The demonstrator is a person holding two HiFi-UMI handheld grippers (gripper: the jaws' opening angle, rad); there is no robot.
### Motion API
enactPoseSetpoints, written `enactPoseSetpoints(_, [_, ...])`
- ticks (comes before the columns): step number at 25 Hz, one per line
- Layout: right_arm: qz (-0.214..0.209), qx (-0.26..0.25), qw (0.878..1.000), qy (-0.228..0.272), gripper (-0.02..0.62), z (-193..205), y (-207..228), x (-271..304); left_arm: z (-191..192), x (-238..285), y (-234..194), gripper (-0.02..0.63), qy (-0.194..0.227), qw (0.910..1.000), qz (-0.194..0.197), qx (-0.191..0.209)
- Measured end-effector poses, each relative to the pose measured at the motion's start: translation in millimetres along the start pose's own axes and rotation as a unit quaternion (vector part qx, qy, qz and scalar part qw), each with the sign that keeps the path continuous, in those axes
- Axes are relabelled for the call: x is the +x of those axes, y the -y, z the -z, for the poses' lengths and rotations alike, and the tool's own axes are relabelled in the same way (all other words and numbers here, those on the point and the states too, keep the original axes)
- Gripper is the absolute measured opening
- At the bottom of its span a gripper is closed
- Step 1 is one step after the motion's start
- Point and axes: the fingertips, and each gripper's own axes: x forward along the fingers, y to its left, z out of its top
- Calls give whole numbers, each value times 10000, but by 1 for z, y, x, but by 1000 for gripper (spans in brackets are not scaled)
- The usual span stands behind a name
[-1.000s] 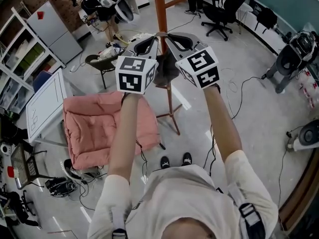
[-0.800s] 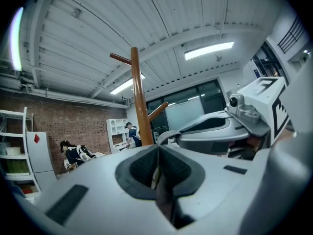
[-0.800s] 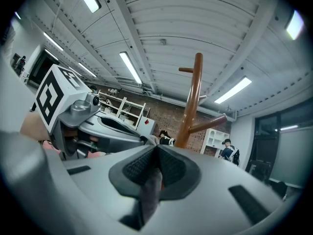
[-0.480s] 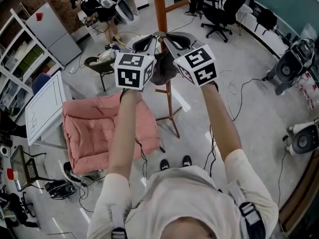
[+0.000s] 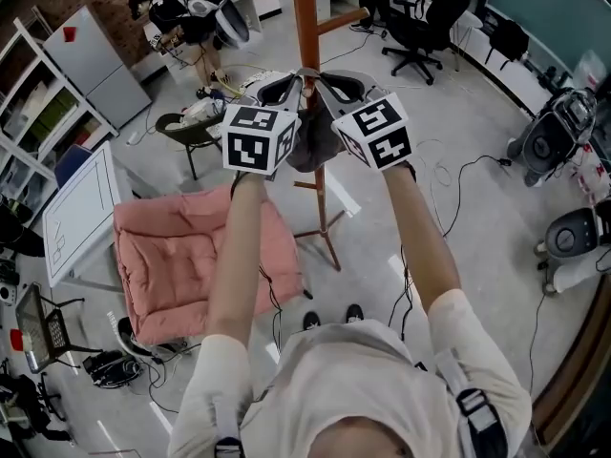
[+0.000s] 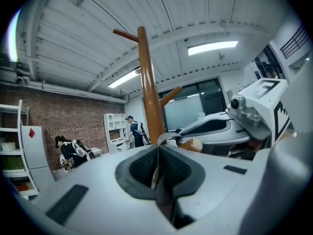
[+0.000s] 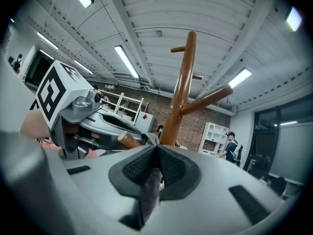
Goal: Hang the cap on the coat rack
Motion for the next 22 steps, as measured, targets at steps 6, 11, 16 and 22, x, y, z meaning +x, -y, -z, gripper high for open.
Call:
enactPoseSetpoints(6, [47,108,9999,-52,18,9,6,4,7,11,3,14,-65,9999,67,-47])
enactPoseSetpoints(11, [80,153,9998,-130,18,20,4,6,17,12,3,14,-102,9999,88,-90])
enactPoseSetpoints(16, [79,224,9995,-219,18,30,1,9,28,16,6,14,-226,9996,132,-119])
enactPoseSetpoints(22, [203,285,9992,-171,23,33,-3,8,34,17,16,15,-206,9995,178,-182])
